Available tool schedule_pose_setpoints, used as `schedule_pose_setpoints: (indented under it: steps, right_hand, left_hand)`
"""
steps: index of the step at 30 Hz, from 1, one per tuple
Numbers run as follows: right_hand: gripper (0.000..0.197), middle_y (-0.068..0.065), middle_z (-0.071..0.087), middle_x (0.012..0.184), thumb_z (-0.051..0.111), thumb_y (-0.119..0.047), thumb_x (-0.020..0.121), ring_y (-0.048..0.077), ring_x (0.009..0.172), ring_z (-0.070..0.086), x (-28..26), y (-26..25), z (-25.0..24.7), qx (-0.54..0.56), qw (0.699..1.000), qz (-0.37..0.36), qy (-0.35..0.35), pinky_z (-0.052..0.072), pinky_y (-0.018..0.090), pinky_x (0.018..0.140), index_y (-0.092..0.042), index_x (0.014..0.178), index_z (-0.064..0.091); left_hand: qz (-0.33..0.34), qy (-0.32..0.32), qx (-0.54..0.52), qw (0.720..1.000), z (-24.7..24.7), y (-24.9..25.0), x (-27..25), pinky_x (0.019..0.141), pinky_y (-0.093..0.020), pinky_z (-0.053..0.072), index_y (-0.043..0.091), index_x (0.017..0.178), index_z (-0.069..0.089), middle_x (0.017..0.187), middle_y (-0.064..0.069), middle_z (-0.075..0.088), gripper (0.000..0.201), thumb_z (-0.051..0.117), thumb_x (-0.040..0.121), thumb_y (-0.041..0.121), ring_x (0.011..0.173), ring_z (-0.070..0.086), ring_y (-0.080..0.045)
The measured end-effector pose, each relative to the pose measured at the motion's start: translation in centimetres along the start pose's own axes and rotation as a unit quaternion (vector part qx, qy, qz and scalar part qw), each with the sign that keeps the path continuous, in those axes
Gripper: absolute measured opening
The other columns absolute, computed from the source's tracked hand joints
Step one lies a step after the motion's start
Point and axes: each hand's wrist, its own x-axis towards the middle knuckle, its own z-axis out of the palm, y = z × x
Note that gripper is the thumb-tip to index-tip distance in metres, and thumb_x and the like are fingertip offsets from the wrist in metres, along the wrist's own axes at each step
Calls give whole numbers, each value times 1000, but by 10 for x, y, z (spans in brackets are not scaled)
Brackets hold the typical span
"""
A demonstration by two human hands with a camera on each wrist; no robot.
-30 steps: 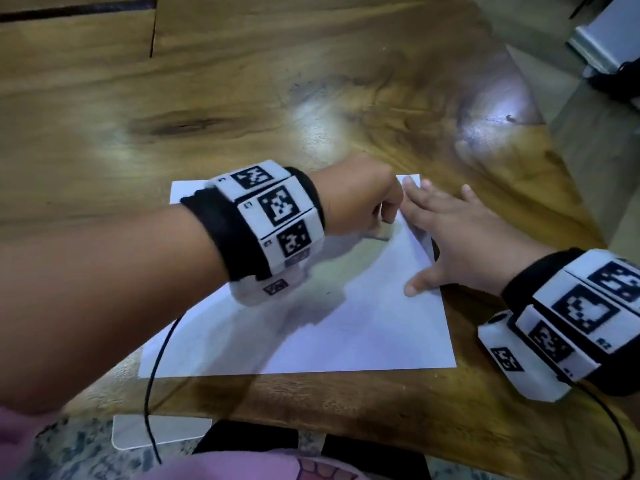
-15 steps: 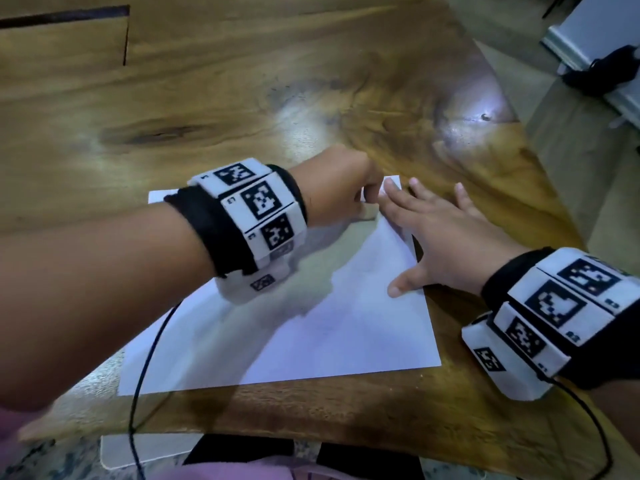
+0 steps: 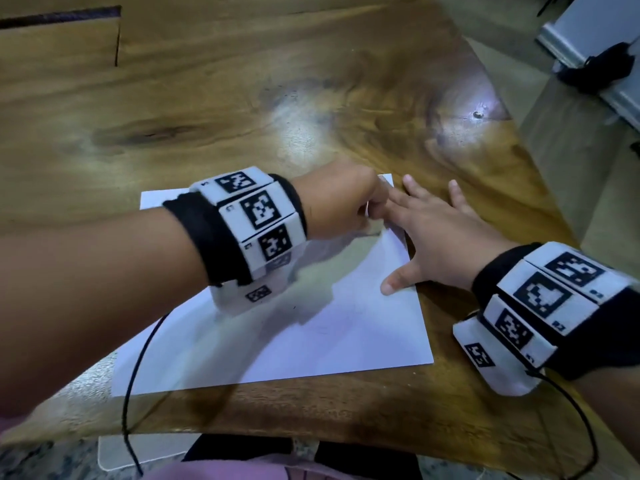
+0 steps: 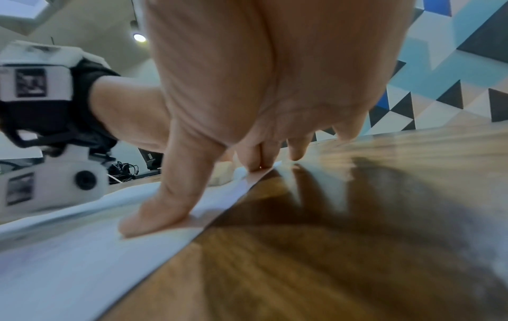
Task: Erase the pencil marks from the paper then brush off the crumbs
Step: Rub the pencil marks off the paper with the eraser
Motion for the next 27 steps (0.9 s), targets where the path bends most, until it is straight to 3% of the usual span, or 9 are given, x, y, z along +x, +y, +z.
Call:
schedule_pose_setpoints:
  steps: [3, 5, 8, 12, 15, 18, 22, 24, 27]
  right_hand:
    - [123, -19, -21, 152, 68, -64, 59, 9, 141, -22, 0, 0, 0, 3, 1000, 1, 1, -13, 53, 111, -31, 145, -13]
    - [123, -19, -21, 152, 69, -64, 59, 9, 141, -22, 0, 0, 0, 4, 1000, 2, 2, -13, 53, 111, -32, 145, -14]
    - [121, -21, -19, 152, 69, -66, 57, 10, 141, -21, 0, 1, 1, 7, 1000, 2, 6, -12, 54, 111, -35, 145, -8]
    - [113, -25, -14, 152, 70, -66, 55, 11, 142, -20, 0, 1, 0, 9, 1000, -1, 13, -11, 57, 111, -37, 145, 7]
    - [123, -23, -19, 151, 69, -67, 55, 11, 141, -21, 1, 1, 1, 4, 1000, 5, 8, -12, 57, 111, -36, 145, -10]
    - [124, -22, -21, 151, 68, -67, 56, 12, 141, -22, 1, 2, 1, -7, 1000, 7, 6, -12, 56, 111, -34, 145, -12]
    - [120, -24, -18, 152, 69, -67, 56, 11, 141, -22, 0, 1, 1, 1, 1000, 5, 8, -12, 56, 111, -37, 146, -5]
    - [117, -23, -16, 152, 69, -66, 56, 11, 141, -22, 0, 1, 0, 1, 1000, 6, 9, -13, 57, 111, -38, 145, -2]
    - [121, -24, -19, 151, 69, -67, 55, 11, 141, -22, 1, 2, 1, 8, 1000, 6, 5, -13, 56, 111, -38, 144, -8]
  left_hand:
    - [35, -122, -14, 992, 7, -1, -26, 69, -25, 41, 15, 89, 67, 86, 0, 67, 11, 62, 79, 19, 77, 57, -17]
    - [31, -186, -30, 982, 4, -2, -34, 68, -19, 43, 18, 89, 68, 84, 4, 67, 14, 65, 78, 26, 75, 57, -13]
    - [18, -136, -16, 990, -4, -2, -12, 59, -9, 36, 15, 91, 67, 82, 5, 64, 16, 66, 78, 24, 70, 52, -11]
    - [27, -27, 20, 999, -1, 6, 2, 58, -18, 25, 9, 91, 65, 81, 1, 58, 13, 61, 80, 14, 74, 46, -14]
    - [60, -119, -6, 991, 7, 3, -26, 65, -24, 36, 12, 87, 64, 78, 1, 59, 9, 59, 80, 15, 72, 51, -17]
    - [66, -198, -21, 978, 8, 1, -36, 67, -21, 42, 17, 89, 67, 83, 2, 63, 11, 63, 80, 22, 73, 53, -13]
    - [44, -77, 16, 996, -4, -2, 0, 72, -26, 42, 13, 93, 66, 89, -3, 66, 14, 62, 80, 16, 79, 55, -17]
    - [29, -15, 34, 999, -8, -2, 11, 68, -26, 38, 9, 90, 65, 84, -4, 65, 13, 62, 79, 16, 78, 53, -20]
    - [31, -34, 17, 999, 2, -1, -6, 58, -22, 30, 11, 82, 61, 72, 5, 56, 4, 59, 79, 13, 71, 47, -17]
